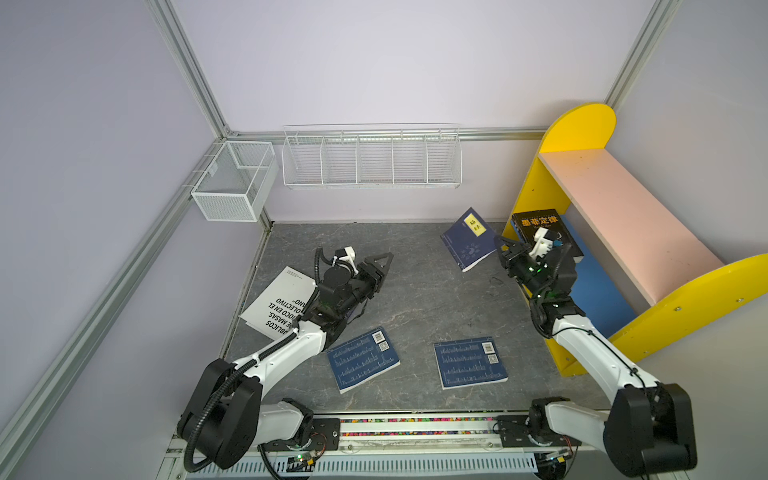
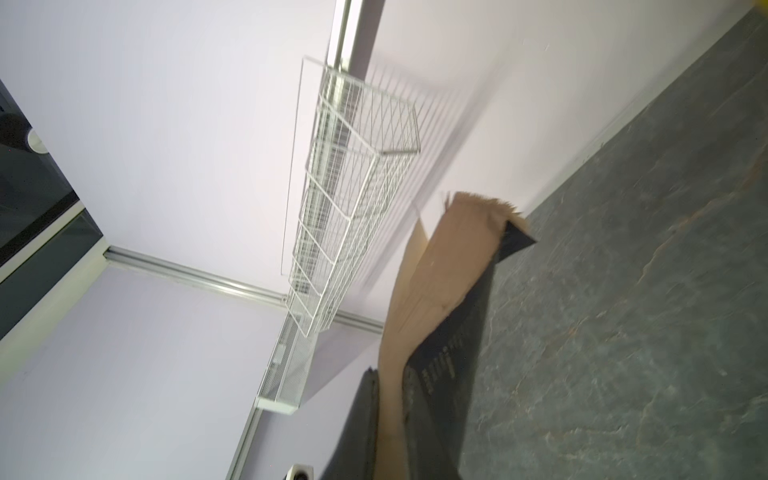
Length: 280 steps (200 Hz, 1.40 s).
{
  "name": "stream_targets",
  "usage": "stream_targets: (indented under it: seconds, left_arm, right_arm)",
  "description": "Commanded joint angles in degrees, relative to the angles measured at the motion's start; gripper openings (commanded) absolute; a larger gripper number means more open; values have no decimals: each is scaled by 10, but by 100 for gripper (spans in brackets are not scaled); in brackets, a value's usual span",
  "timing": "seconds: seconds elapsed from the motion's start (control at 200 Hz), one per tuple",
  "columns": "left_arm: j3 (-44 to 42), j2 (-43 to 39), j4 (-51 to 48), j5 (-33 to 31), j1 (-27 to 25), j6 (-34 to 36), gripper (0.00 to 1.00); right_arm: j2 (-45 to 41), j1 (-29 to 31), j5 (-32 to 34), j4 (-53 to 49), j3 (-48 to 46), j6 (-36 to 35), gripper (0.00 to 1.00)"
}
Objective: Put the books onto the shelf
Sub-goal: 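Move the held book onto the blue shelf beside the black books with the right gripper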
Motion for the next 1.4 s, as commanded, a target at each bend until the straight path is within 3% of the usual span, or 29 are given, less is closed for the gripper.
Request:
stream_targets:
  seconds: [0.0,0.51,0.97,1.1,1.395]
  left_arm:
    - [-20,-16,-13,6,4,9,59]
    - [-33,-1,-3,6,5,6,59]
    - [-45,55,52,23,5,-22,58]
    - [-49,66,63,22,5,-29,58]
    - [-41,110,100,35,5,-47,58]
  right_arm:
    - [-3,-42,-42,50,-19,21,6]
    - [58,-178,-52,256,-50,97,6]
    - [198,-212,4,443,-33,116,7]
    - [194,-216,17,382,-31,81,7]
    - [86,-221,89,0,16,-32,10]
